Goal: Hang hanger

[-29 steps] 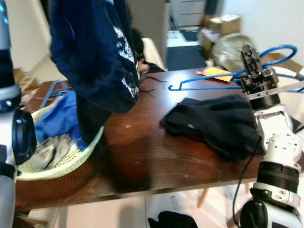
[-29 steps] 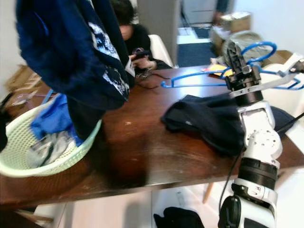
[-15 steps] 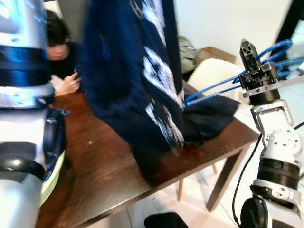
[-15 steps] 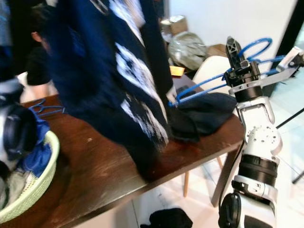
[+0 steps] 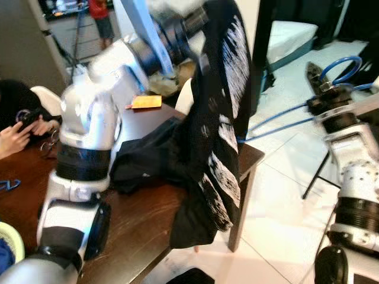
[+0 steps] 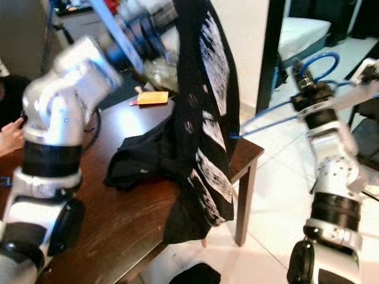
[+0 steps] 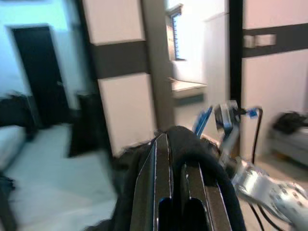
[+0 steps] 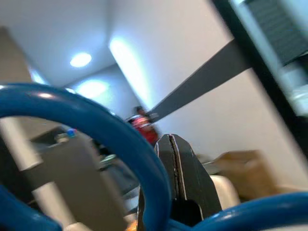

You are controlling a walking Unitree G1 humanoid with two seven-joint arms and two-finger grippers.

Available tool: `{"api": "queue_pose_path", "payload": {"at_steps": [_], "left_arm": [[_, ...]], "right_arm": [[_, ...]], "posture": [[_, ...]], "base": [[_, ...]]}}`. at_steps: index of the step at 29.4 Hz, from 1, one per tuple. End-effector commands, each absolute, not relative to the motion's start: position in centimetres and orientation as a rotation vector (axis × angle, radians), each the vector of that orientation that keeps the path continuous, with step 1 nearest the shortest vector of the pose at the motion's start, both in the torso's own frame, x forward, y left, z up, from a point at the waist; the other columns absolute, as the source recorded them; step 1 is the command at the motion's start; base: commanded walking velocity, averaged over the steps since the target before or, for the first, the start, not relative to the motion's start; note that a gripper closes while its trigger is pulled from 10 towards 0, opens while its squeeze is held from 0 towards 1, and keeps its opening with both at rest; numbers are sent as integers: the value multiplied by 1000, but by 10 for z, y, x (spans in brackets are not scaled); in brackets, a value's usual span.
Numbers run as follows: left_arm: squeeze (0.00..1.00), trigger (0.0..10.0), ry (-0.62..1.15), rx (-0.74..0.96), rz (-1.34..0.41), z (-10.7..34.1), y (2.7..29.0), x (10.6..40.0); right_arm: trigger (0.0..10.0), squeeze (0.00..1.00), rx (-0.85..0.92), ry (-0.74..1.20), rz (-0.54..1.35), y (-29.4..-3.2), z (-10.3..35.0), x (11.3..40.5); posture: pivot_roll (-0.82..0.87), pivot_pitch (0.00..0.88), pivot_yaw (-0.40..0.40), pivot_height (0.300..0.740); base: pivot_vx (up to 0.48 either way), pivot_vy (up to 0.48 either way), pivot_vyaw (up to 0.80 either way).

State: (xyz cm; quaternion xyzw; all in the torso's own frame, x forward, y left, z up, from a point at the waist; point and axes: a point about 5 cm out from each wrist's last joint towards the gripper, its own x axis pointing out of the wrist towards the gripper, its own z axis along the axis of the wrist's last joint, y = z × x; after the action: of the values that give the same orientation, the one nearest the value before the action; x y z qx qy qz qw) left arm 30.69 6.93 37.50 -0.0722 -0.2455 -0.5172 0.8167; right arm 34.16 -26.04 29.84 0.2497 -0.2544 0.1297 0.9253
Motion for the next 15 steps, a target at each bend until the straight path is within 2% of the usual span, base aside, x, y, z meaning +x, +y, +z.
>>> {"api": "queue_pose_path", "payload": {"at_steps": [1, 2, 3, 4, 7, 15], "left_arm": [[0, 4157, -536, -151, -1124, 378, 69, 302], [0, 4863, -511, -139, -1127, 373, 69, 301], [0, 4863, -511, -139, -1127, 373, 69, 301], [0, 10000, -424, -77, -1127, 346, 62, 304], [0, 10000, -246, -34, -1085, 284, 50, 310], [0, 10000, -204, -94, -965, 257, 52, 305]], "right_arm": [[10000, 0, 512, -488, 259, -257, 293, 347], [10000, 0, 498, -477, 242, -258, 292, 348], [10000, 0, 498, -477, 242, -258, 292, 348], [10000, 0, 444, -416, 184, -259, 284, 353], [10000, 0, 233, -236, 41, -261, 247, 361], [10000, 0, 186, -137, 0, -256, 213, 361]], "posture": [[86, 0, 50, 735], [86, 0, 49, 735], [86, 0, 49, 735], [82, 0, 45, 735], [73, 0, 40, 735], [74, 0, 27, 735]], "base": [[0, 0, -800], [0, 0, -800], [0, 0, -800], [0, 0, -800], [0, 0, -800], [0, 0, -800]]}}
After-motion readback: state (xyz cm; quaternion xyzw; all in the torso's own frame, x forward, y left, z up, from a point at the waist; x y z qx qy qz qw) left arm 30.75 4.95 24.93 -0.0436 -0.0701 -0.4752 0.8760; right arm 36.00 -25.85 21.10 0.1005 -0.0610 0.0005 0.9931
